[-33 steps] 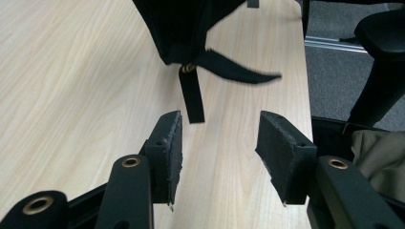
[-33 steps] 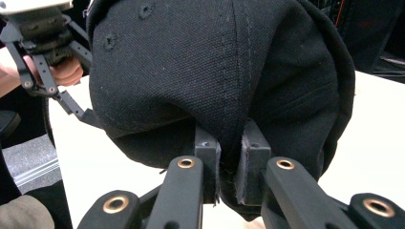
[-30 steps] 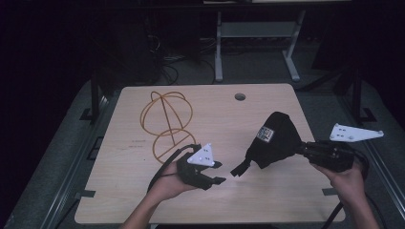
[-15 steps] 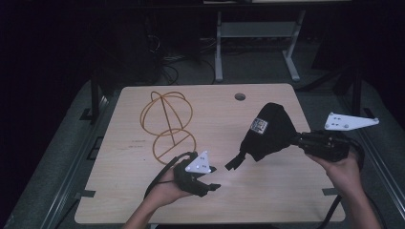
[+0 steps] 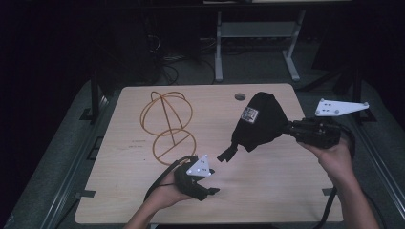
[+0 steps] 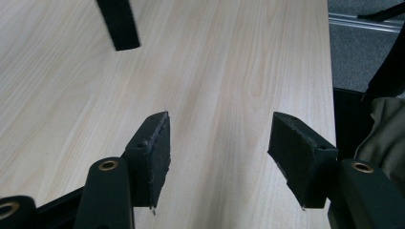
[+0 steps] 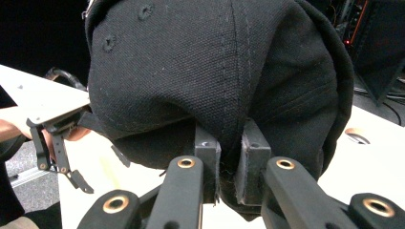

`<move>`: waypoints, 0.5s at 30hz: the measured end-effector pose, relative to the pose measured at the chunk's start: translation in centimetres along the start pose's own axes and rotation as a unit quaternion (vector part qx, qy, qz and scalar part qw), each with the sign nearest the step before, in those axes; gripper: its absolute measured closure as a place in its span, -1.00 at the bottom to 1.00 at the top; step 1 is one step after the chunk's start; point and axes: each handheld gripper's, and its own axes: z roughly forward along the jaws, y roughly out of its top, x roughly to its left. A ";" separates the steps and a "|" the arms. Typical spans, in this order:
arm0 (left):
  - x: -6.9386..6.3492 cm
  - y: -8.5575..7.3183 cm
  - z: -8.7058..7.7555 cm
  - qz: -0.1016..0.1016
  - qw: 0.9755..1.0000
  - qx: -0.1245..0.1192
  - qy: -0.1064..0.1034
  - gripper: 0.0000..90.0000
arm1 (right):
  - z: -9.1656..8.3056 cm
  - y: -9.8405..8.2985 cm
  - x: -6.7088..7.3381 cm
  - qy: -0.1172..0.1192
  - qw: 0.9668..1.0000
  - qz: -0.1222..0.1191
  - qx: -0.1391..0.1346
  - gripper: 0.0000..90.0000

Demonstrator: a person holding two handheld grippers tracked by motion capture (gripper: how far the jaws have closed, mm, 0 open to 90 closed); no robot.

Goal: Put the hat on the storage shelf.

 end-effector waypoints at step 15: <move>-0.4 0.2 0.6 0.008 1.000 0.006 0.002 -0.18 | 2.0 3.4 0.3 0.018 1.000 -0.018 -0.002 0.80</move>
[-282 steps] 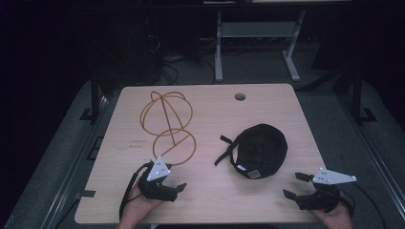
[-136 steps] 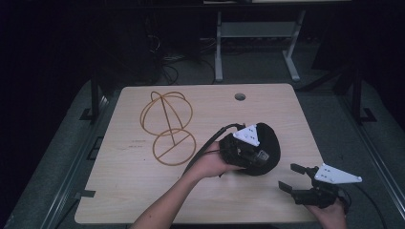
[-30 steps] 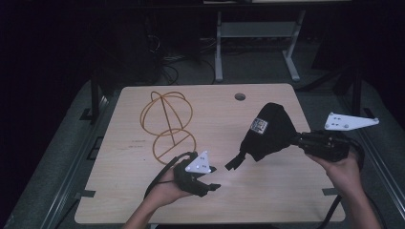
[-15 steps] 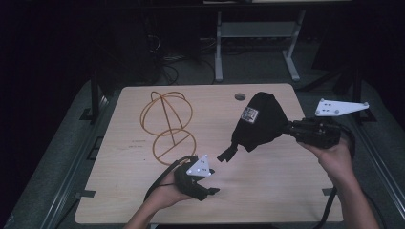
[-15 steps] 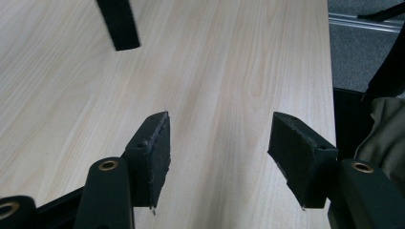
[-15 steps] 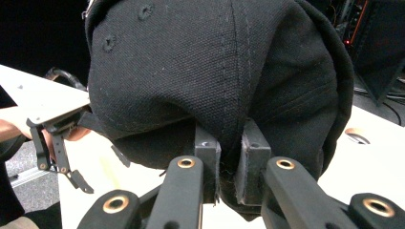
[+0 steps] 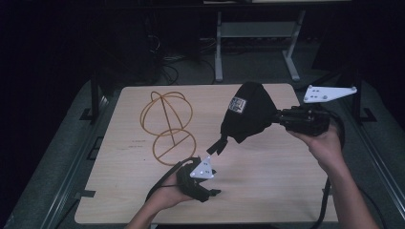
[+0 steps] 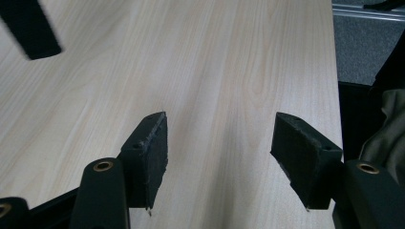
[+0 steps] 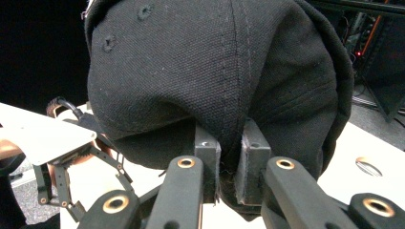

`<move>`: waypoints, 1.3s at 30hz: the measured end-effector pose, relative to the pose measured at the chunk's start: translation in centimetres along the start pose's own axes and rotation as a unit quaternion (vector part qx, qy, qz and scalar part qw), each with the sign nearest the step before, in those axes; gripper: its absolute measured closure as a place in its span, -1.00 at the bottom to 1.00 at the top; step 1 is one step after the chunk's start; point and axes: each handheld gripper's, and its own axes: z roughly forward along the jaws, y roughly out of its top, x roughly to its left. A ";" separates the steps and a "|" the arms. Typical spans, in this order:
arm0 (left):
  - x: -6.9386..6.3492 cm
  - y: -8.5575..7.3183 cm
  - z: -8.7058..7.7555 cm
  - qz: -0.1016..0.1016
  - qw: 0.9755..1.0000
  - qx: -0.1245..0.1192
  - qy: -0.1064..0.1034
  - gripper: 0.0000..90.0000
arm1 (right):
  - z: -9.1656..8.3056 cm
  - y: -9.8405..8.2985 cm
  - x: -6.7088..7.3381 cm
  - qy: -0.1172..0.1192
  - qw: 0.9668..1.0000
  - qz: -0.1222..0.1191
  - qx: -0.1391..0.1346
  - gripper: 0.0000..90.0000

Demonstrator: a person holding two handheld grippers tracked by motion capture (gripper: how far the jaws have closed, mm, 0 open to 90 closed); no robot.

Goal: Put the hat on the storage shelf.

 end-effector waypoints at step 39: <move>-0.3 0.1 0.2 0.023 1.000 0.006 -0.006 -0.24 | 12.1 10.7 3.5 0.086 0.994 -0.062 0.031 0.80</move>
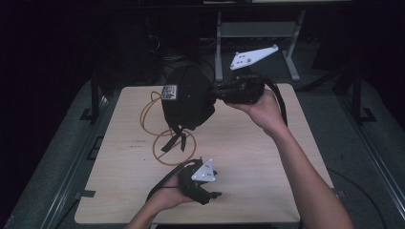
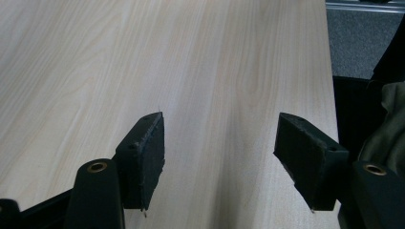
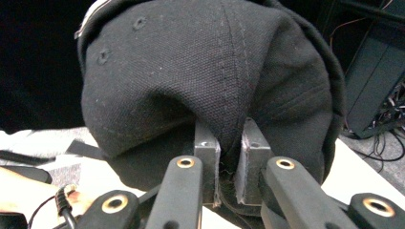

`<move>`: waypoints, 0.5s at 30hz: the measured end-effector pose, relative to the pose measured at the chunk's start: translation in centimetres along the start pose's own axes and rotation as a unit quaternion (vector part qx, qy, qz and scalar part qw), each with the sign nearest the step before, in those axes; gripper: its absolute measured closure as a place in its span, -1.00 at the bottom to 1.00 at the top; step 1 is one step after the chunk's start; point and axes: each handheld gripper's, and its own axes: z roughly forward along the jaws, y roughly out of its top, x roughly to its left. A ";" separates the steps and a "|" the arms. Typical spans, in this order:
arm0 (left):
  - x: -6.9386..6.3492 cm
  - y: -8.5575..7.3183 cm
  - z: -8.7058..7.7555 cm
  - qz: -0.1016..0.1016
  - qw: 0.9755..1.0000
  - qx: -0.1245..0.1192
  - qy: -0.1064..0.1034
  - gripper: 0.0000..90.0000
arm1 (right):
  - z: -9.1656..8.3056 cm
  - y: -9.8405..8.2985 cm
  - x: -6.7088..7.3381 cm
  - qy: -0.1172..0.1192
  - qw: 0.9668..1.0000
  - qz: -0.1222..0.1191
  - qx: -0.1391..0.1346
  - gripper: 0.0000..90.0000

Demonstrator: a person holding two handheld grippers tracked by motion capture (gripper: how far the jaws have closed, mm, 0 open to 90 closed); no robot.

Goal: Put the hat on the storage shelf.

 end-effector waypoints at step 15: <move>-0.2 0.1 0.3 0.016 1.000 0.008 -0.004 -0.24 | 4.8 3.6 -0.1 0.012 0.999 -0.012 0.029 0.81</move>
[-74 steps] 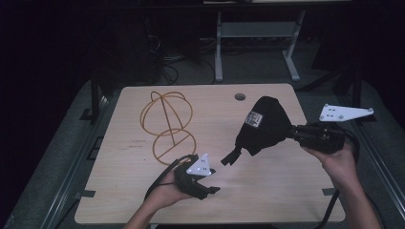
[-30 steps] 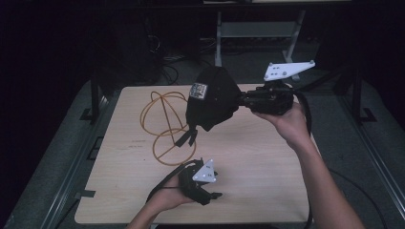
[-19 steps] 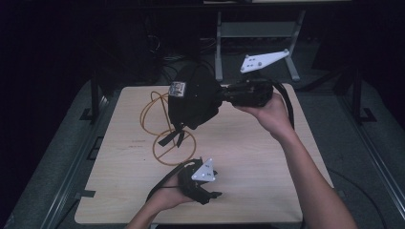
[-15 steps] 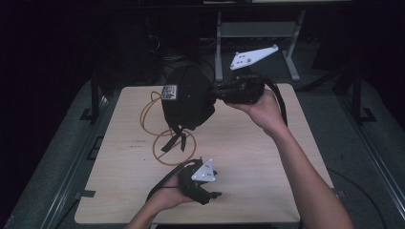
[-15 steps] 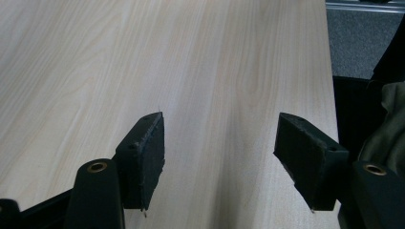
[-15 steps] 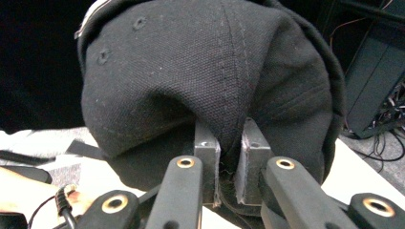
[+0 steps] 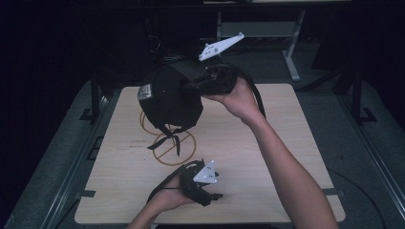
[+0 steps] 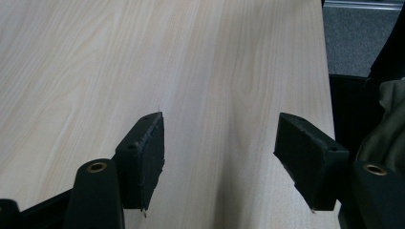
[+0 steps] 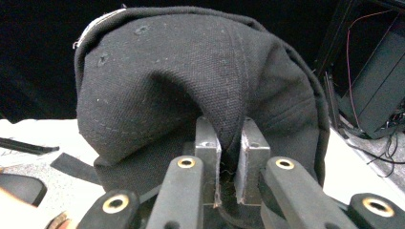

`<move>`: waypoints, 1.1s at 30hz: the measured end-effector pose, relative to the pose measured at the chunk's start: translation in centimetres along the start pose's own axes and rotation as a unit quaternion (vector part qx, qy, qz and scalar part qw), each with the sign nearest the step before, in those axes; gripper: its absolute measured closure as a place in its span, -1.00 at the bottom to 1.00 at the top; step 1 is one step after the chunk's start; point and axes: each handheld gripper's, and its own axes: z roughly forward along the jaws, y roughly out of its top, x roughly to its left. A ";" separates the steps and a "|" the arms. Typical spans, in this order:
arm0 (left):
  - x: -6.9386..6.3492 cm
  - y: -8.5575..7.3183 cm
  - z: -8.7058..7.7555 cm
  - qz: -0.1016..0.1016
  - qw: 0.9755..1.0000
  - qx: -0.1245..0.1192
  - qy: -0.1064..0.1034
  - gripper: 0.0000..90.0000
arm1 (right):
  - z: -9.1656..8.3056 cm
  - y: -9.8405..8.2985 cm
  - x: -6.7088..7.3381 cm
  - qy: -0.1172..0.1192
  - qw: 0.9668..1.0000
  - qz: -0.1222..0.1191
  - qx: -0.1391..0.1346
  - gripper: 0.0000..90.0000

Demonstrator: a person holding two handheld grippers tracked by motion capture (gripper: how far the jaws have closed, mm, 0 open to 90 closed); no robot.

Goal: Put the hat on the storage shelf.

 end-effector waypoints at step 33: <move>0.3 0.2 -0.3 0.000 1.000 -0.015 -0.004 -0.25 | 9.1 2.4 -0.4 -0.026 0.999 0.035 0.003 0.17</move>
